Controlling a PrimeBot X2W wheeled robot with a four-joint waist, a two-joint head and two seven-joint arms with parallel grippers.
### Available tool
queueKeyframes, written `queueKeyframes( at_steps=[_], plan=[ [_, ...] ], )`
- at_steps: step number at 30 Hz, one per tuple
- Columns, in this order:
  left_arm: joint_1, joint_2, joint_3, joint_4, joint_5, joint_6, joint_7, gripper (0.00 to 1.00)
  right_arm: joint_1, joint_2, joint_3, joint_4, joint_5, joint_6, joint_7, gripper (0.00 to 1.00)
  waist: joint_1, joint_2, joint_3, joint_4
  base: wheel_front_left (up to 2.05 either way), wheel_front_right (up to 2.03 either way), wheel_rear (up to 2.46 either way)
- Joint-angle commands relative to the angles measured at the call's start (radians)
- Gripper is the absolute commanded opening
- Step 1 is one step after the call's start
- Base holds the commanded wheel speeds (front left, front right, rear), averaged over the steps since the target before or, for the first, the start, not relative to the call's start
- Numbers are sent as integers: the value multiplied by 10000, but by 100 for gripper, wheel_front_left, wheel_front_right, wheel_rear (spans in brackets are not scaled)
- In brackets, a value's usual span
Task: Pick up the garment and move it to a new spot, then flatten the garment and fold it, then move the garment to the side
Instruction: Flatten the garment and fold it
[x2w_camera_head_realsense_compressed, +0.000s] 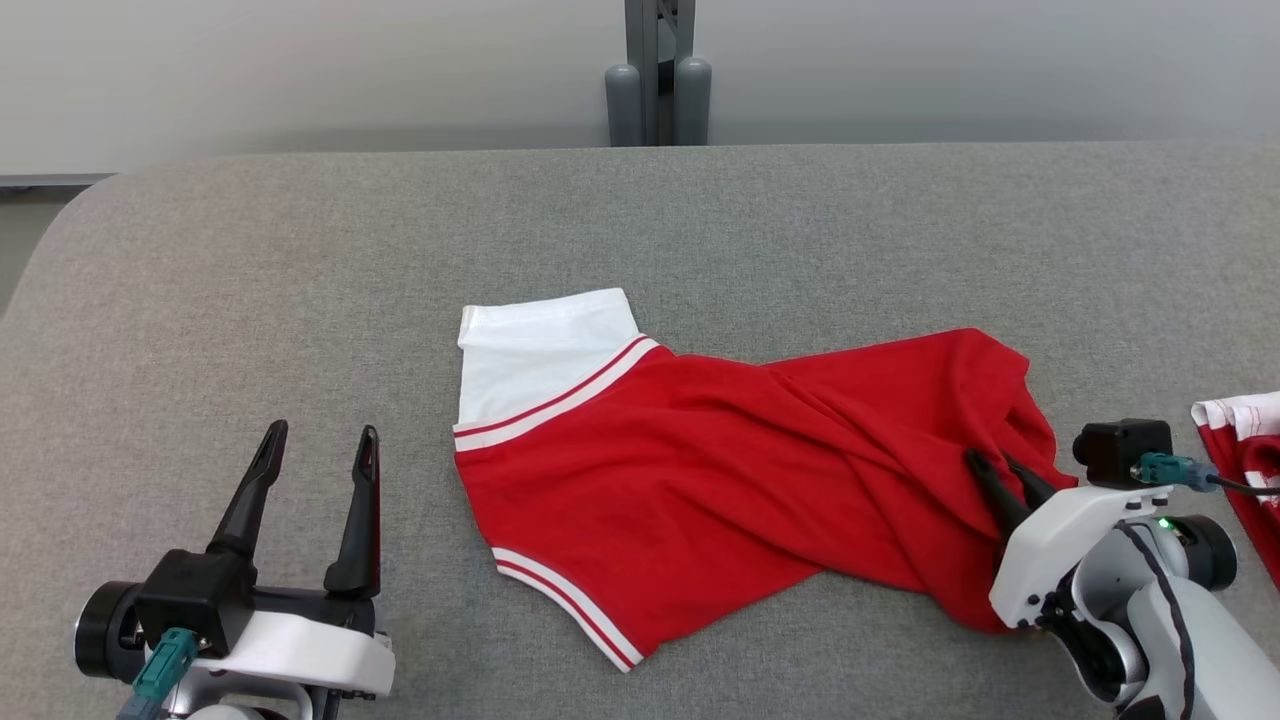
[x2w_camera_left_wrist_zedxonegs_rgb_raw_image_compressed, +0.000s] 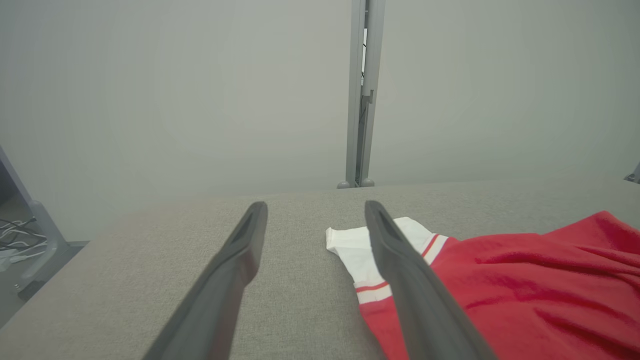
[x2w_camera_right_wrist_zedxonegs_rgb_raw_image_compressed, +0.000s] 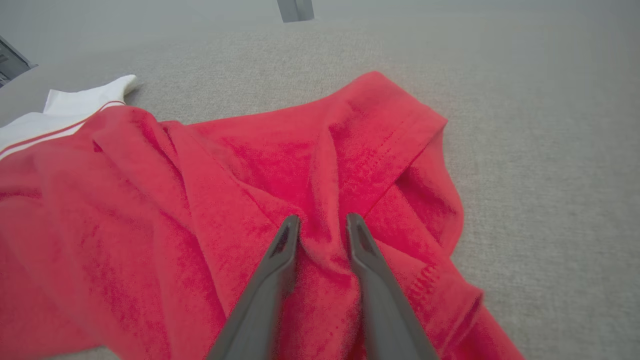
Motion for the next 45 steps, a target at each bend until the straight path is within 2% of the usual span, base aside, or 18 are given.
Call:
queueKeyframes(
  at_steps=[1,11,17,22,28,32,33,34,35,40,45],
  plan=[
    [-196,21,38,33,-31,20,-69,100,-144,-146,12,-43,101,-4,-216,0,0,0,17,-5,0,0,0],
    [-282,2,74,89,-118,50,-192,100,-1394,-654,-456,-571,56,-4,-1150,0,0,0,96,-208,0,0,0],
    [-450,-25,-18,140,-147,-14,-212,100,-2477,-726,-222,91,-276,-4,-1230,0,0,0,194,-270,0,0,0],
    [-469,-143,-72,237,-240,-66,-283,100,-1892,-511,175,919,-6,-4,-1052,0,0,0,254,-135,0,0,0],
    [-393,-98,6,291,-312,-67,-341,100,-924,-292,-677,1470,517,-4,-1588,0,0,0,376,-270,0,0,0],
    [-420,-13,33,304,-327,-88,-350,100,-750,-200,-737,1349,568,-4,-1870,0,0,0,396,-415,0,0,0],
    [-435,7,36,316,-326,-87,-340,100,-706,-133,-767,1293,691,-4,-1928,15,0,0,381,-464,0,0,0],
    [-450,19,23,324,-328,-92,-319,100,-666,-87,-796,1207,760,-4,-2018,50,0,0,360,-492,0,0,0],
    [-462,36,13,333,-329,-92,-294,100,-624,-64,-815,1121,799,-4,-2068,100,0,0,337,-514,0,0,0],
    [-433,43,-65,370,-359,-77,-288,100,127,158,-1012,391,812,-4,-2311,100,0,0,124,-520,0,0,0],
    [-146,30,-50,433,-429,18,-313,100,1750,647,-1324,-1022,195,-4,-2241,100,0,0,-224,-503,0,0,0]
  ],
)
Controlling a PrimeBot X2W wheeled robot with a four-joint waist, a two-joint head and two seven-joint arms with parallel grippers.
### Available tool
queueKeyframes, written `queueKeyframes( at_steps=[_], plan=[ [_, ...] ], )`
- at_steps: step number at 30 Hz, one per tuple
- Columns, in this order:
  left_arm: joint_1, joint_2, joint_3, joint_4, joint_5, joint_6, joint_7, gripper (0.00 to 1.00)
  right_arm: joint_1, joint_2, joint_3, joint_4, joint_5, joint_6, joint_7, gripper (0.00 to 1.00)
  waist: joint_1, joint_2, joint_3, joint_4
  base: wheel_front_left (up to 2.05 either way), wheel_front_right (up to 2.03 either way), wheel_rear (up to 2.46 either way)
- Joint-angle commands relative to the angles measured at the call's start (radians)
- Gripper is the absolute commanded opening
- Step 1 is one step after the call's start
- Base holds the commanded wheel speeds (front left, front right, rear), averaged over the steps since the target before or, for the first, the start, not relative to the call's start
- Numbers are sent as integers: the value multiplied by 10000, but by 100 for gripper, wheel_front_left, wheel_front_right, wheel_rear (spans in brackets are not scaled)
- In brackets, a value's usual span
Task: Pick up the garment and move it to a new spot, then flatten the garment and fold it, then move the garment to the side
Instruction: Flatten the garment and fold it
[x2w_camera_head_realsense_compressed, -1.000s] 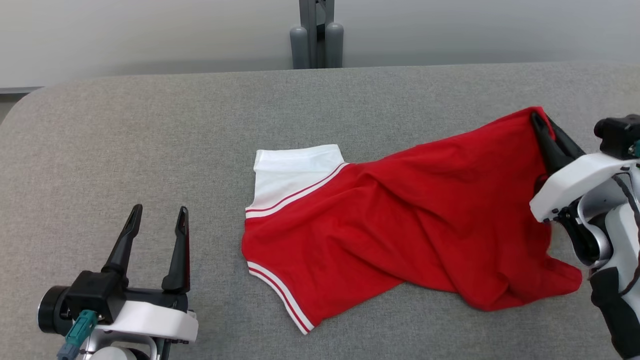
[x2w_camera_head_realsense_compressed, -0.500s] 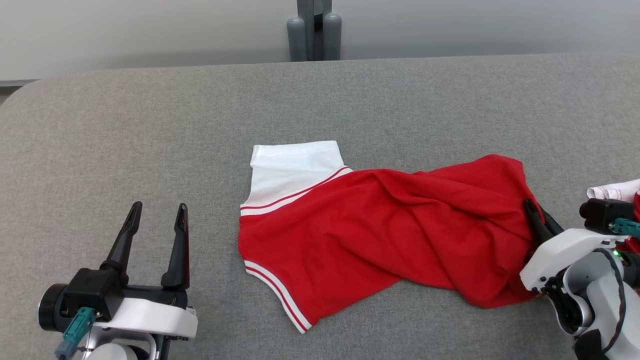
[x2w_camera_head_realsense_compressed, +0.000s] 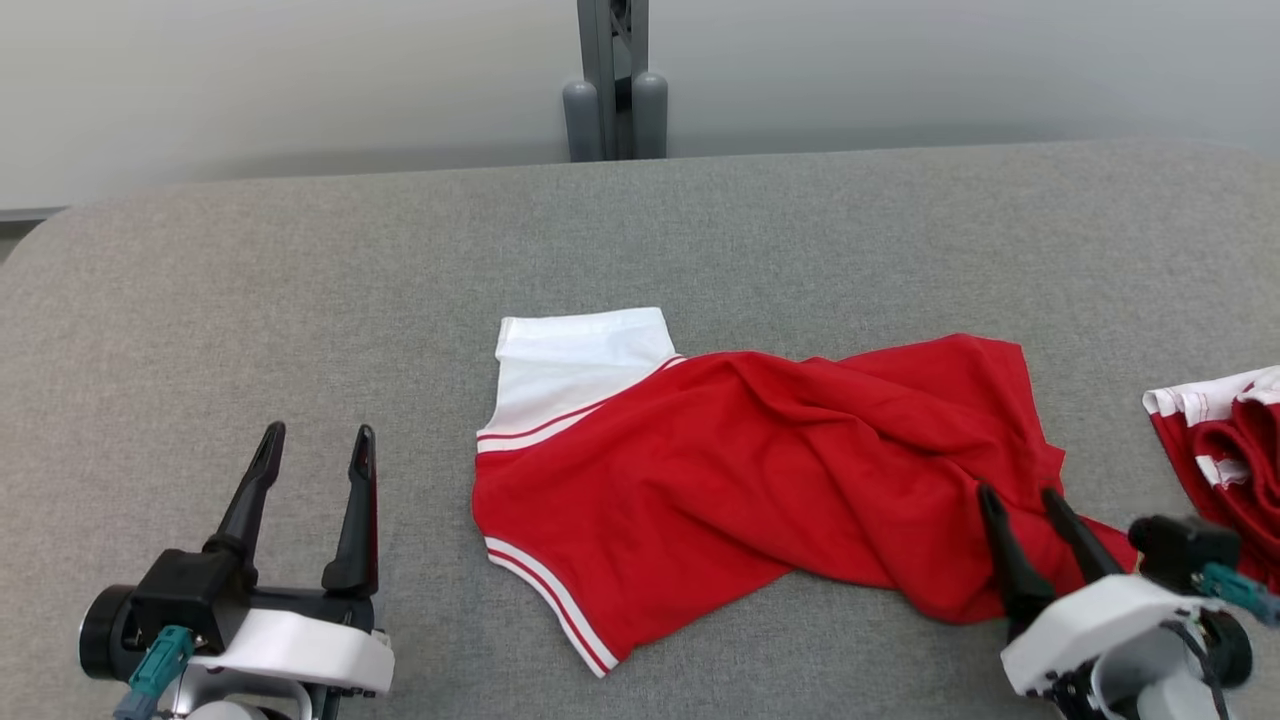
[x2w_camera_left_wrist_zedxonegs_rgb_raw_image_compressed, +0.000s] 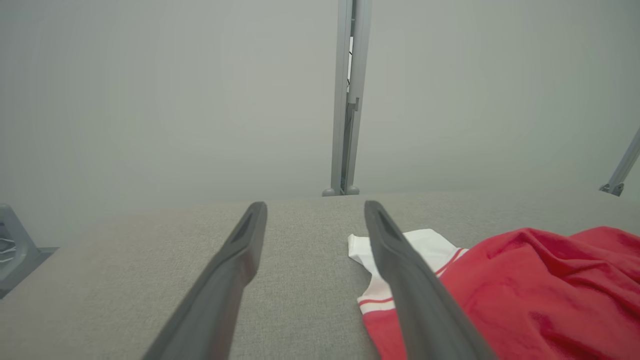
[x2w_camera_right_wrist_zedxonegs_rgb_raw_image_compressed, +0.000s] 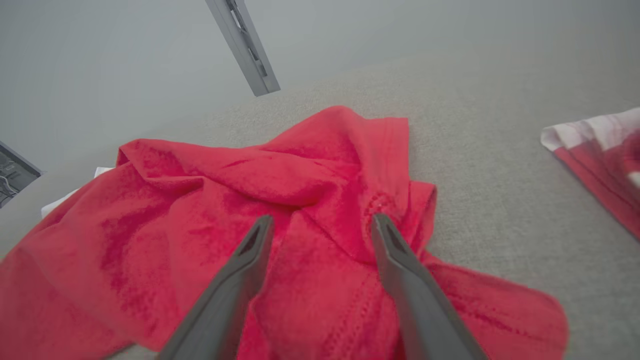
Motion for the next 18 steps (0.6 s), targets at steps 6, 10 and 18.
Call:
queueKeyframes(
  at_steps=[6,10,18],
  plan=[
    [266,175,55,-64,-74,113,42,100,1339,498,-1025,-1922,-1067,-4,345,100,0,0,-376,-87,0,0,0],
    [453,274,8,-141,-10,167,144,100,1961,736,-1442,-3088,-1575,-4,799,100,0,0,-637,-142,0,0,0],
    [934,462,-109,-383,101,375,494,100,3025,820,-1877,-4642,-1899,-4,1501,100,0,0,-1095,-241,0,0,0]
  ],
)
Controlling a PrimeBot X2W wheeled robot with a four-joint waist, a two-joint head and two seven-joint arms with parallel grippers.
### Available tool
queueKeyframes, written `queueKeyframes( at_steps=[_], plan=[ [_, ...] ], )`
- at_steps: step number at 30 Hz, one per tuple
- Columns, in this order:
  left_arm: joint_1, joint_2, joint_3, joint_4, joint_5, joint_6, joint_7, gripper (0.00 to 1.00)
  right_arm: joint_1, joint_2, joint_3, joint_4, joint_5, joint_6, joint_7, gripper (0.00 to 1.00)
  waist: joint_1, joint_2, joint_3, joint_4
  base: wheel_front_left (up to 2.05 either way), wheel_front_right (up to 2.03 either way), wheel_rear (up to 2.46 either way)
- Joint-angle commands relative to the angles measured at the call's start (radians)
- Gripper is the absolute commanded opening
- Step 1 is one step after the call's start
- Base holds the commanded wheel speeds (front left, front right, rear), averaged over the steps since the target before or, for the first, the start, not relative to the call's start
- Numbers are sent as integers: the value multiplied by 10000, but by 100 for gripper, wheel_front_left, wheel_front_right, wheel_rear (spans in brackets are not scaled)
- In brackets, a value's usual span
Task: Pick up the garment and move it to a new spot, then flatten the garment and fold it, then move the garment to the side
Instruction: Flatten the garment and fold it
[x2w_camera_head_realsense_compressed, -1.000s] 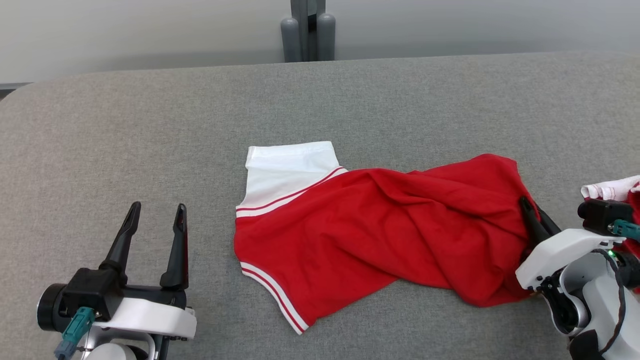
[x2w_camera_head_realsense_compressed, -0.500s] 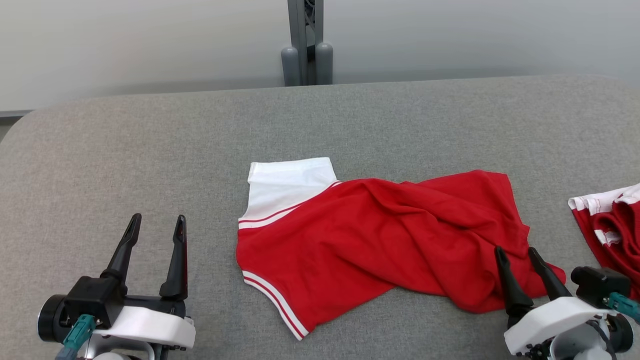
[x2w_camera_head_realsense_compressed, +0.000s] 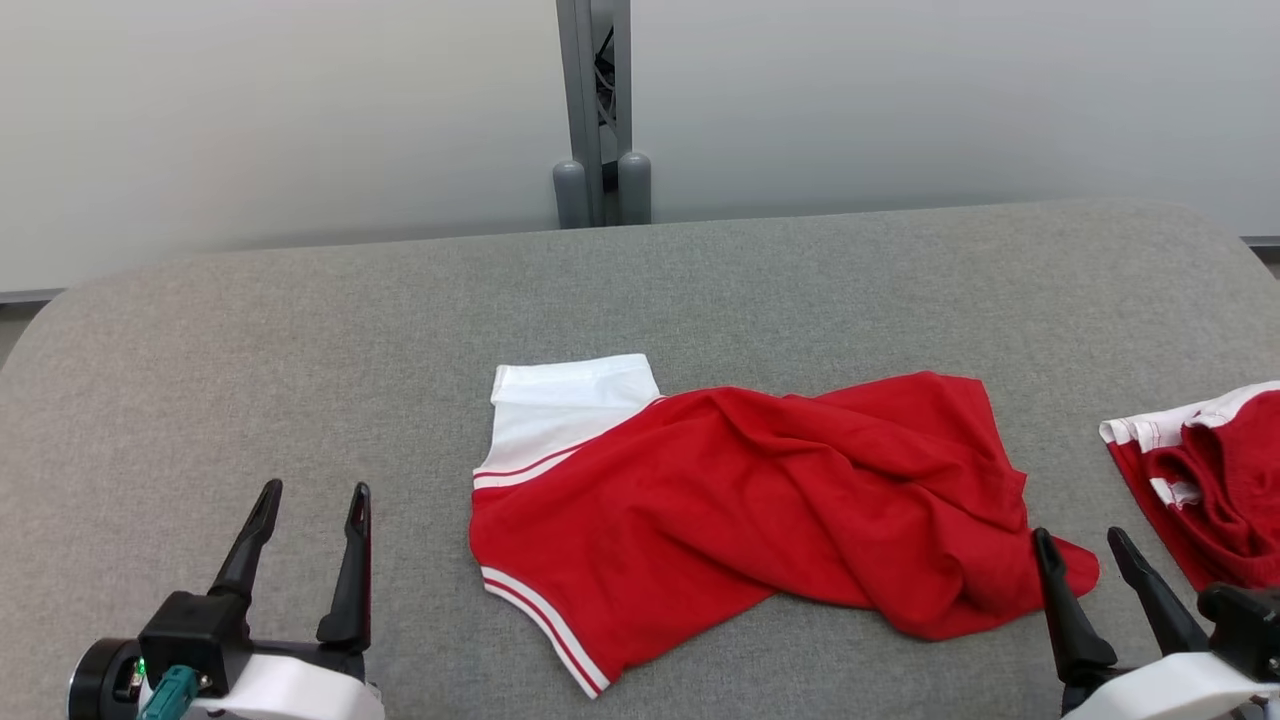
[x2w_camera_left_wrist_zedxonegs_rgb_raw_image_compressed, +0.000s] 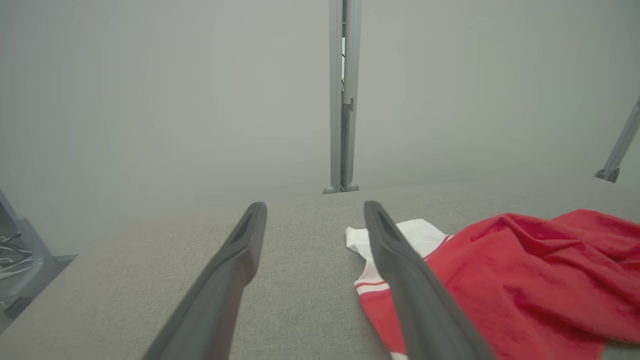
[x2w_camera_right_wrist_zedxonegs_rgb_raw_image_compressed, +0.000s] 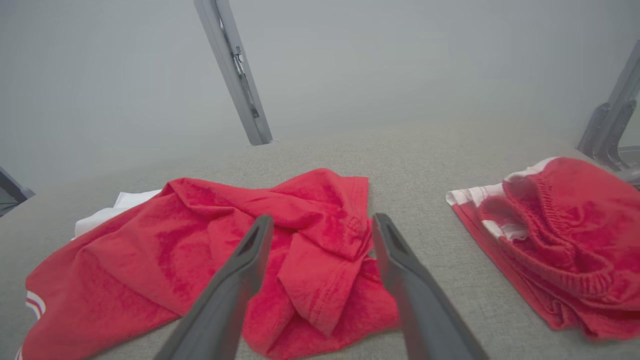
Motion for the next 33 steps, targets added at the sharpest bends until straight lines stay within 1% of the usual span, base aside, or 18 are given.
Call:
queueKeyframes(
  at_steps=[1,9,20,24,26,33],
  plan=[
    [211,94,-5,-89,12,92,81,100,184,-27,-94,-269,56,-4,74,100,0,-1,-132,-64,0,0,0],
    [545,175,-188,-411,37,191,414,100,360,-23,-187,-900,95,-4,319,100,0,-1,-267,-61,0,0,0],
    [390,125,-293,-533,-77,194,499,100,229,-23,-98,-930,274,-4,389,100,0,-1,-145,-23,0,0,0],
    [12,-34,-481,-431,-445,-191,788,100,109,-24,-231,-746,369,-4,572,100,0,-1,39,14,0,0,0],
    [-257,-106,-705,-235,-599,-444,1136,100,33,-24,-342,-572,419,-4,765,100,0,-1,176,21,0,0,0],
    [-1961,-637,-1535,734,-1360,-1297,3065,100,-923,-27,-538,152,276,-4,1548,100,0,-1,997,0,0,0,0]
  ],
)
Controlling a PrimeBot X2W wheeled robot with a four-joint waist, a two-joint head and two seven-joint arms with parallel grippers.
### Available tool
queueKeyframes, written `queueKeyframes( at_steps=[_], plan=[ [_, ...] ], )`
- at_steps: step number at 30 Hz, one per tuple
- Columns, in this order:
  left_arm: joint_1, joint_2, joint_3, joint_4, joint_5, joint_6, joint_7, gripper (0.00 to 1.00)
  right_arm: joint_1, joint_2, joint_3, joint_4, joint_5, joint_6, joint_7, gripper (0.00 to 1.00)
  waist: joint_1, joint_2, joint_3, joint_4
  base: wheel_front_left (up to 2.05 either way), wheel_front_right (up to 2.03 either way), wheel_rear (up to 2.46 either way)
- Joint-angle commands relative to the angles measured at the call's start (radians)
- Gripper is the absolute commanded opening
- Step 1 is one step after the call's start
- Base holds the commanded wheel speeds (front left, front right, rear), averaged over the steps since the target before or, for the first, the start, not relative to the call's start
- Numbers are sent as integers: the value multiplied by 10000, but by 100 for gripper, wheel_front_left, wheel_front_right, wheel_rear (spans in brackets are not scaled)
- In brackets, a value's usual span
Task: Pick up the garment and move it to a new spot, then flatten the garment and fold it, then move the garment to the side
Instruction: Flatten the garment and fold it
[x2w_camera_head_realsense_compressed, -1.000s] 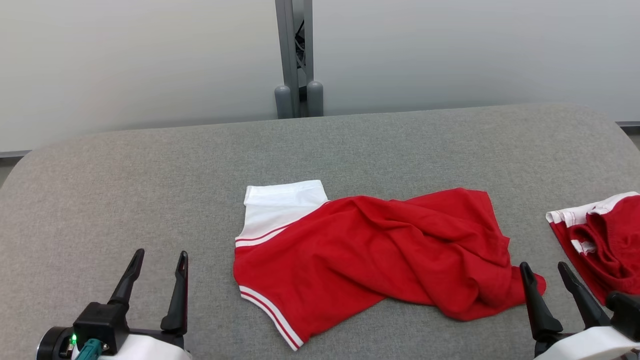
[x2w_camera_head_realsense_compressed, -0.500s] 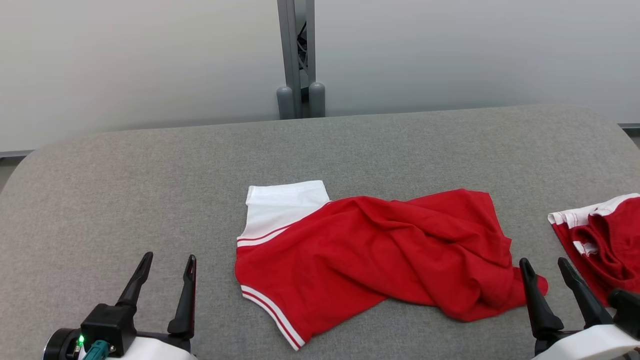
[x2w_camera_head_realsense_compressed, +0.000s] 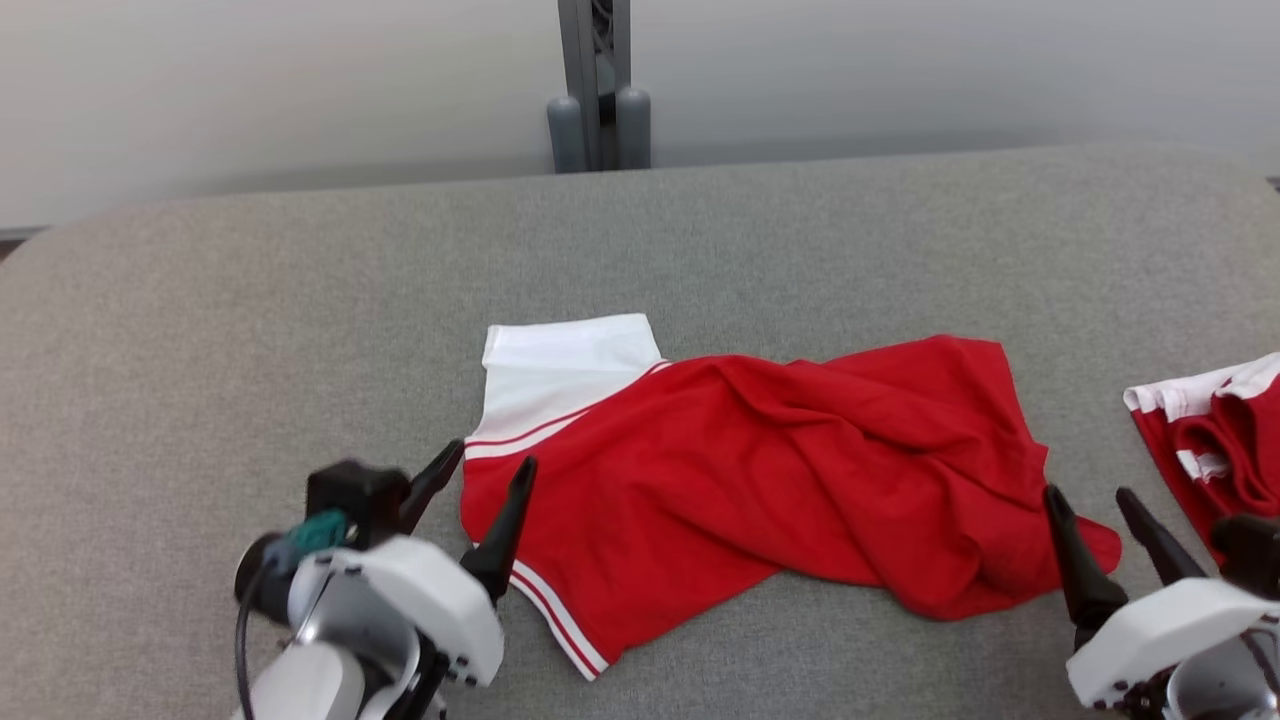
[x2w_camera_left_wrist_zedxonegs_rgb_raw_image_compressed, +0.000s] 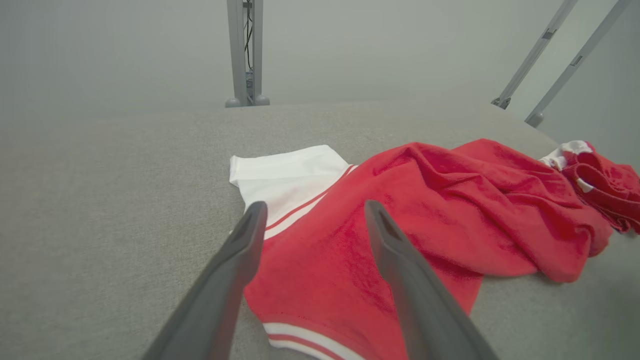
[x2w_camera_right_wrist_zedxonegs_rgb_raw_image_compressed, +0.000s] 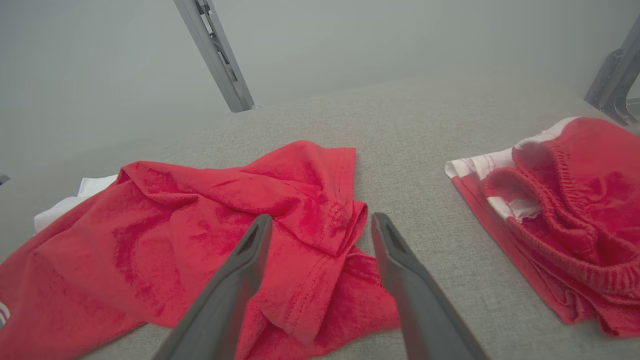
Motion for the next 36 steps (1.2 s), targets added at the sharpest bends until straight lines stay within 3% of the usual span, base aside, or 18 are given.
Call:
queueKeyframes(
  at_steps=[1,10,16,27,28,29,30,31,36],
  plan=[
    [-423,3,-34,130,-52,-104,141,100,-254,-42,-92,88,-70,-4,78,100,0,0,357,29,0,0,0],
    [-3110,-244,-224,1717,-28,-737,901,100,-1533,-358,-56,304,-50,-4,768,100,0,0,1796,310,0,0,0],
    [-4868,-517,-258,3853,-192,-1298,924,100,-1893,-419,114,-129,-136,-4,1139,100,0,0,2681,187,0,0,0],
    [-6382,-700,-179,6247,-620,-1667,848,100,-1761,-232,358,-971,-156,-4,1303,100,0,0,3444,-196,0,0,0],
    [-6458,-749,-180,6471,-703,-1704,899,100,-1760,-220,359,-1013,-154,-4,1296,90,0,0,3493,-221,0,0,0],
    [-6508,-782,-196,6680,-771,-1737,978,94,-1752,-205,361,-1057,-148,-4,1284,45,0,0,3531,-242,0,0,0],
    [-6531,-829,-233,6860,-833,-1750,1035,38,-1736,-190,361,-1107,-107,-4,1269,22,0,0,3557,-256,0,0,0],
    [-6547,-860,-266,6976,-891,-1778,981,0,-1717,-173,373,-1153,-81,-4,1258,0,0,0,3574,-270,0,0,0],
    [-6781,-781,-478,7225,-775,-1850,405,0,-1802,-117,377,-1448,-15,-4,883,0,0,0,3546,-302,0,0,0]
  ],
)
